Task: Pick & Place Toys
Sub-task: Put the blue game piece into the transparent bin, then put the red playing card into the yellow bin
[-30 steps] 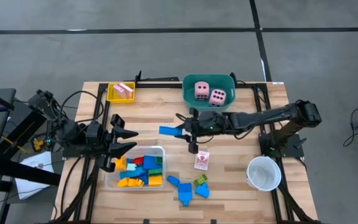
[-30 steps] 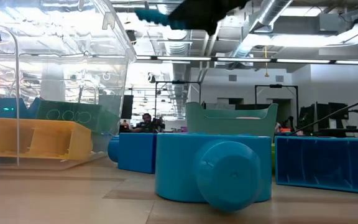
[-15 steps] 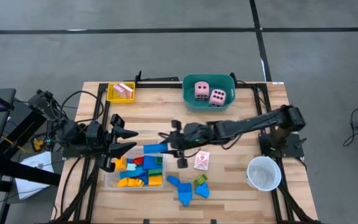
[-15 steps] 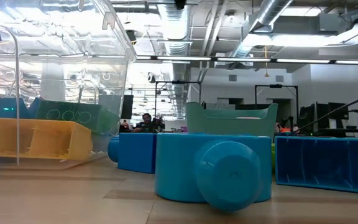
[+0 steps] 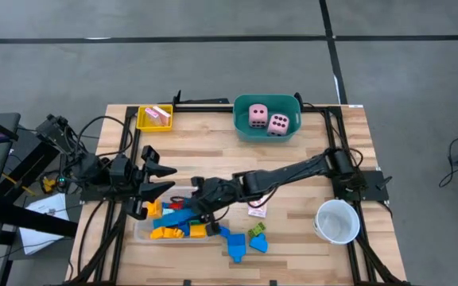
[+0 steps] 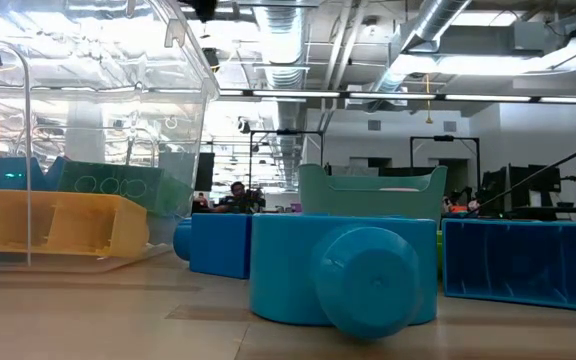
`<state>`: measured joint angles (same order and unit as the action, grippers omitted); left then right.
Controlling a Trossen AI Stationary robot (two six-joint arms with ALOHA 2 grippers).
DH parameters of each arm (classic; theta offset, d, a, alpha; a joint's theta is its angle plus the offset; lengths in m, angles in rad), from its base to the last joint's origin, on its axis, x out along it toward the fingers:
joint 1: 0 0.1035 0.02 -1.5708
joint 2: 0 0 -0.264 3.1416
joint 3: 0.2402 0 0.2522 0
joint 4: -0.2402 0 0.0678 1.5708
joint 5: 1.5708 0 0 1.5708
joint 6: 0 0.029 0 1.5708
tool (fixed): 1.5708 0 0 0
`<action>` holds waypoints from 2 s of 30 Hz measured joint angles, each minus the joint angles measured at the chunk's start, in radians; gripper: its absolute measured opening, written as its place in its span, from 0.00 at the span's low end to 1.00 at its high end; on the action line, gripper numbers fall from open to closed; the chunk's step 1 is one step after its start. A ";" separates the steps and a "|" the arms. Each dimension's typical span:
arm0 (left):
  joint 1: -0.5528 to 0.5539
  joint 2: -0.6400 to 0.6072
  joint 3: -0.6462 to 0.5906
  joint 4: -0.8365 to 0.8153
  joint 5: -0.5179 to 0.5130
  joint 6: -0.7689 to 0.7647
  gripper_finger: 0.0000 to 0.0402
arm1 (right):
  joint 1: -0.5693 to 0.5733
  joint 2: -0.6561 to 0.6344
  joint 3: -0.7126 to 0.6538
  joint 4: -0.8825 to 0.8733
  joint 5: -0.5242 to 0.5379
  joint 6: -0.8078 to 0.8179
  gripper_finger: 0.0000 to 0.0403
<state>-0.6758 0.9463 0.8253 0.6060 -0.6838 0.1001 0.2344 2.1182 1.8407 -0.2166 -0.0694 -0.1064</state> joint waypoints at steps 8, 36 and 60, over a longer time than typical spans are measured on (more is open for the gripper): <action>0.000 0.000 0.000 -0.005 0.002 0.000 0.36 | -0.002 0.051 0.013 -0.041 -0.013 0.001 0.34; 0.000 0.000 0.000 -0.008 0.004 0.034 0.36 | -0.134 0.041 0.013 -0.066 -0.313 0.293 0.59; 0.000 -0.001 0.000 -0.025 0.007 0.034 0.36 | -0.169 -0.155 0.013 -0.429 -0.170 0.234 0.59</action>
<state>-0.6755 0.9455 0.8249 0.5813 -0.6765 0.1337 0.0652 1.9627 1.8535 -0.6451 -0.2392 0.1273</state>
